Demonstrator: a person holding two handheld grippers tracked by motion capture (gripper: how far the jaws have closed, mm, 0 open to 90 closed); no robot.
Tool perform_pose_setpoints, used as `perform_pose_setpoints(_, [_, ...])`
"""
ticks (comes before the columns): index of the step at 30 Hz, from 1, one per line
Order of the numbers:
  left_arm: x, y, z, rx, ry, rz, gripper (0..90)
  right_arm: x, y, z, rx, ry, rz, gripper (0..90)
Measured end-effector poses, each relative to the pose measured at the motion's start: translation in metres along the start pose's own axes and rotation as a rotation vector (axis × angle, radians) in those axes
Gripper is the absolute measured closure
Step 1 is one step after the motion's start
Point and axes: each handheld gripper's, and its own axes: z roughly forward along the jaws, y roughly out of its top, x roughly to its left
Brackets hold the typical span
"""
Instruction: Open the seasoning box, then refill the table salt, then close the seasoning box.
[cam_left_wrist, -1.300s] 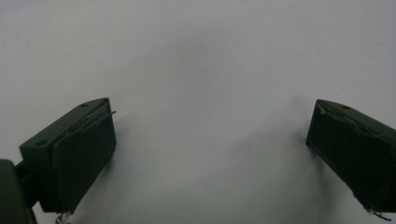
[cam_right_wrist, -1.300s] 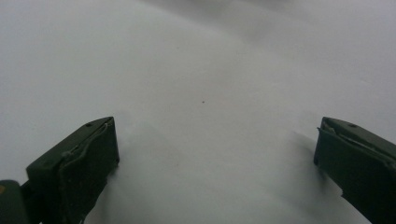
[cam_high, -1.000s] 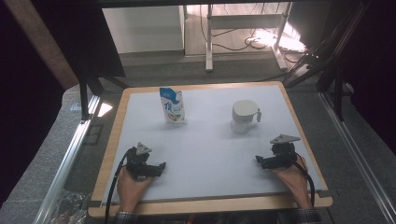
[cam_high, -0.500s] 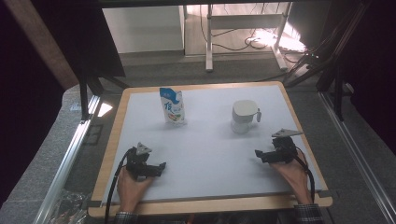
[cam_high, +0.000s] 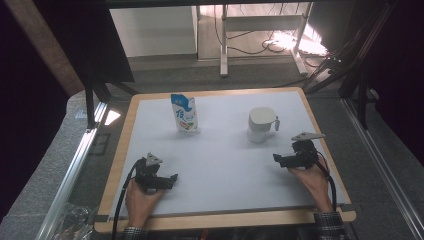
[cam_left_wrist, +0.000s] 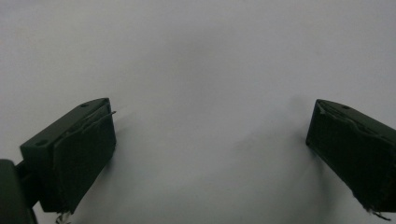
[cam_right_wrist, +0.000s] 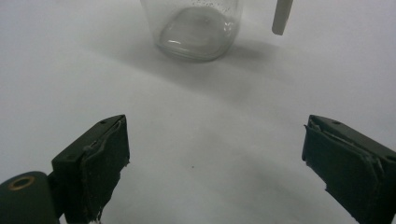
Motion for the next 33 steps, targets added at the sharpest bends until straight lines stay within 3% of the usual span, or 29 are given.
perform_pose_setpoints(8, [0.000, 0.000, 0.000, 0.000, 0.000, 0.000, 1.3, -0.004, 0.007, 0.003, -0.011, -0.002, -0.013, 10.9])
perform_pose_setpoints(14, [0.000, 0.000, 0.000, 0.000, 0.000, -0.001, 1.3, -0.010, 0.012, 0.003, -0.052, -0.002, 0.000, 13.5])
perform_pose_setpoints(33, [0.000, 0.000, 0.000, -0.001, 0.000, 0.000, 1.3, -0.016, 0.028, 0.011, -0.038, -0.022, -0.006, 20.2])
